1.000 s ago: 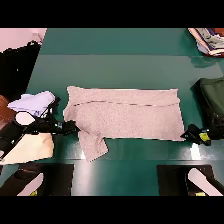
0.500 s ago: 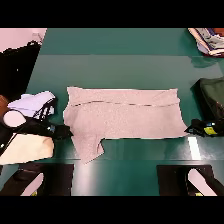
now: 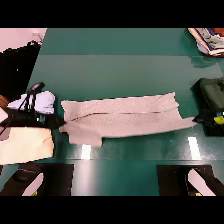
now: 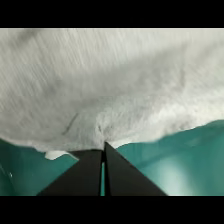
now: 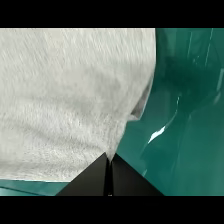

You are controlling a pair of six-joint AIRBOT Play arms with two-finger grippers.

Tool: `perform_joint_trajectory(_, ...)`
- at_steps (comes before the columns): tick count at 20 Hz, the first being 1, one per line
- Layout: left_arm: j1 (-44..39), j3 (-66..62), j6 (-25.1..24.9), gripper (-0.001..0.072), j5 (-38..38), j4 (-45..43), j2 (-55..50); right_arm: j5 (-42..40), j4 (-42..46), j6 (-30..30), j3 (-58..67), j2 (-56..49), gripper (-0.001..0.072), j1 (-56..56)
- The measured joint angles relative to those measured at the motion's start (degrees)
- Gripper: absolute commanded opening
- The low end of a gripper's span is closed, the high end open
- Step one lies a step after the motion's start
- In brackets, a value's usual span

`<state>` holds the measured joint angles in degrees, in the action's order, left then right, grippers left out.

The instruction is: Fold the shirts.

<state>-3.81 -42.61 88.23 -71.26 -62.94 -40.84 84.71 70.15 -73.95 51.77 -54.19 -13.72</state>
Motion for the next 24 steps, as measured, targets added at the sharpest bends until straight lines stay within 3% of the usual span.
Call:
perform_joint_trajectory(9, 0.0, -8.9, -0.1, 0.0021, 19.8, -2.0, -24.1, -5.2, -1.9, -1.8, 21.6, -29.3, 0.0015, 8.0)
perform_joint_trajectory(10, 0.0, -10.1, -0.1, 0.0052, 20.7, -2.1, -25.9, -5.3, -3.1, -1.8, 24.0, -31.8, 0.0038, 8.2)
perform_joint_trajectory(11, 0.0, -11.3, -0.2, 0.0336, 21.7, -2.1, -27.3, -5.3, -4.5, -1.9, 26.1, -33.9, 0.0234, 8.3)
perform_joint_trajectory(12, 0.0, -12.3, -0.2, 0.0564, 22.3, -2.1, -28.4, -5.4, -5.7, -1.9, 28.2, -35.9, 0.0433, 8.4)
perform_joint_trajectory(13, 0.0, -13.3, -0.2, 0.0613, 22.5, -2.1, -29.2, -5.4, -6.6, -1.9, 30.1, -37.5, 0.0455, 8.4)
perform_joint_trajectory(17, 0.0, -17.7, -0.2, 0.0597, 19.7, -2.0, -30.5, -3.5, -8.7, -1.0, 34.6, -41.0, 0.0455, 7.3)
perform_joint_trajectory(18, 0.0, -18.8, -0.2, 0.0402, 18.0, -1.9, -30.6, -2.4, -8.8, -0.4, 35.0, -41.4, 0.0455, 6.4)
perform_joint_trajectory(19, 0.0, -19.5, -0.1, 0.0159, 16.4, -1.6, -30.7, -1.1, -9.1, 0.3, 35.2, -41.6, 0.0456, 5.4)
perform_joint_trajectory(20, 0.0, -20.1, -0.2, 0.0037, 15.0, -1.2, -30.8, 0.2, -9.4, 1.0, 35.0, -41.8, 0.0491, 4.1)
perform_joint_trajectory(21, 0.0, -20.5, -0.2, 0.0020, 13.9, -0.9, -30.9, 1.2, -9.7, 1.6, 34.3, -41.9, 0.0579, 2.8)
perform_joint_trajectory(24, 0.0, -21.1, -0.2, 0.0020, 12.7, 1.3, -31.0, 2.3, -10.2, 3.3, 29.4, -42.1, 0.0587, -0.9)
